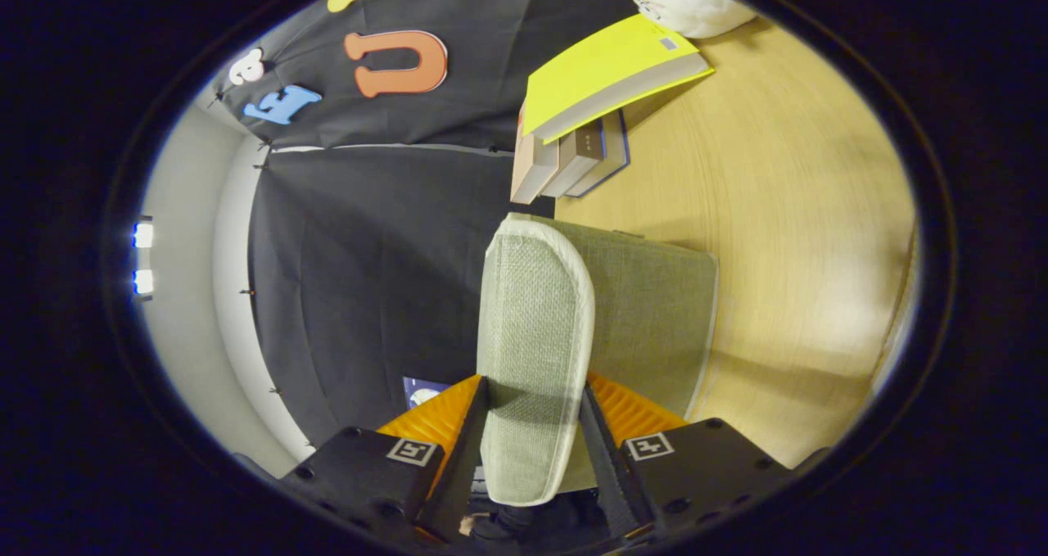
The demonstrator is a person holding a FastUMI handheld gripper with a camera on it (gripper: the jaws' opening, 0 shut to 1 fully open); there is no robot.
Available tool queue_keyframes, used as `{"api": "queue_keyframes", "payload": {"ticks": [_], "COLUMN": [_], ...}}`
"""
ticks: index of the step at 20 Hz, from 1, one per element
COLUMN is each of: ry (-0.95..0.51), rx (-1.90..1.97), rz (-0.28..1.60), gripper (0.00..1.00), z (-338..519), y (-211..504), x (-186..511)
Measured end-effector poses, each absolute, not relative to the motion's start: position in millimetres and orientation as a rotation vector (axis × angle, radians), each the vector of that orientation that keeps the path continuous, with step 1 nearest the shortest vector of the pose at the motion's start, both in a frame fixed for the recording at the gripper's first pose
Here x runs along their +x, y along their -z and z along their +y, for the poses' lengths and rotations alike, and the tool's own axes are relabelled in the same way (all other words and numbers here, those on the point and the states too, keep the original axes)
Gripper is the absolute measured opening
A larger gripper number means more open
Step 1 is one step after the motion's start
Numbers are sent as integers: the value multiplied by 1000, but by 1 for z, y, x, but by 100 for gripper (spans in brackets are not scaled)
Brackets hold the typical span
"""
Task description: Open the storage box then place both shoes into the box .Put the left shoe in first, then the right shoe, with the right side of both shoes facing outward in a uniform manner.
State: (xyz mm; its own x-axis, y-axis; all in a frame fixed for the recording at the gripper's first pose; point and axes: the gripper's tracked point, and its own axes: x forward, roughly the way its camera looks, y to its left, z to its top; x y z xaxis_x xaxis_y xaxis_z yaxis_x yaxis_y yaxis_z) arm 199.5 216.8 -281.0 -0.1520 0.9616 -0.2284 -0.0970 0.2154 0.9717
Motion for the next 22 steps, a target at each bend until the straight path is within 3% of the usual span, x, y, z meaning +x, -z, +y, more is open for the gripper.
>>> {"api": "queue_keyframes", "payload": {"ticks": [1,5,11,17,22], "ry": [-1190,-1183,-1223,-1165,-1082], "rx": [904,924,893,809,812], "rz": [1364,1362,1310,1290,1298], "gripper": [67,40,19,9,7], "z": [214,208,207,222,238], "y": [280,266,228,215,191], "x": [201,206,207,204,203]}}
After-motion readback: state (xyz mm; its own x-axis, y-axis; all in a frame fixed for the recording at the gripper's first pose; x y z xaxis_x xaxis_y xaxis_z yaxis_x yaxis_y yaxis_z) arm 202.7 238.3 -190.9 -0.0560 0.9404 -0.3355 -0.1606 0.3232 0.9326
